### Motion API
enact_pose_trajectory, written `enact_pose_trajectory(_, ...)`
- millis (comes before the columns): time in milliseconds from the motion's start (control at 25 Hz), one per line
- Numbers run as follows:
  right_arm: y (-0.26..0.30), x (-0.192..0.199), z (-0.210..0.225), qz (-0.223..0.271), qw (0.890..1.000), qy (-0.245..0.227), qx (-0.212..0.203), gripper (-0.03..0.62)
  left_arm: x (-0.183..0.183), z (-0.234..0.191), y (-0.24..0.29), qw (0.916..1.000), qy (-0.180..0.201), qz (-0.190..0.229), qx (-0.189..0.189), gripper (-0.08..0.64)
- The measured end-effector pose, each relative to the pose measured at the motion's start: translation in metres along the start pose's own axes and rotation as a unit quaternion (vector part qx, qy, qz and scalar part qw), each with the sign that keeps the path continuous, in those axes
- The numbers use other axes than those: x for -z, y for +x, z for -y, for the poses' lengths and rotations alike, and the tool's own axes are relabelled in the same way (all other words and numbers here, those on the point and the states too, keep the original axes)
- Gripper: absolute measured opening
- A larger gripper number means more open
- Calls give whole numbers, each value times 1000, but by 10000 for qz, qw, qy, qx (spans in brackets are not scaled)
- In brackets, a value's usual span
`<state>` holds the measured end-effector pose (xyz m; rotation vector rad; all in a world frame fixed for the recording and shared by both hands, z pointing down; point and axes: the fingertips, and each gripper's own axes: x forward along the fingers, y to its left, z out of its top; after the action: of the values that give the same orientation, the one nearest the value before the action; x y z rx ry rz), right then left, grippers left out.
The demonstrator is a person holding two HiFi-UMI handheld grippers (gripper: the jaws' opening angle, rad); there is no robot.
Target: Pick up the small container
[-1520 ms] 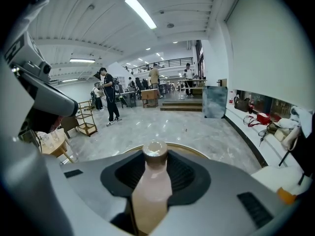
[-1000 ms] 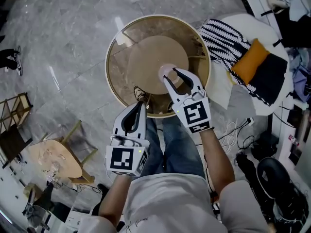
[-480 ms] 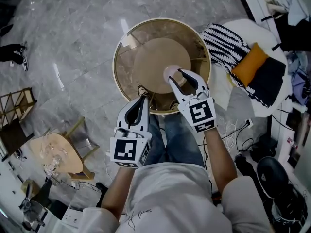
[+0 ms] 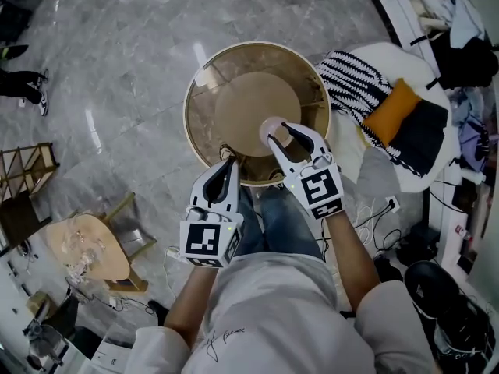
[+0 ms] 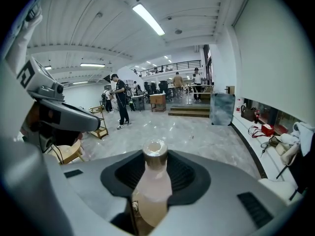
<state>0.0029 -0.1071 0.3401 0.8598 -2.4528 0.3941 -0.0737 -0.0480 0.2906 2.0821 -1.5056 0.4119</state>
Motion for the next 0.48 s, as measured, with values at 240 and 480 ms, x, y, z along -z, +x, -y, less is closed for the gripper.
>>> enact_pose_trajectory(240,-23,-10,-13,37,9999,-24,-104,147,-3,3,-26,10000,46,78,-6,18)
enact_pose_trajectory(480,-44,-20,-27,36,9999,-27,-149,147,-11,6,-45,9998,-2,215,-18,17)
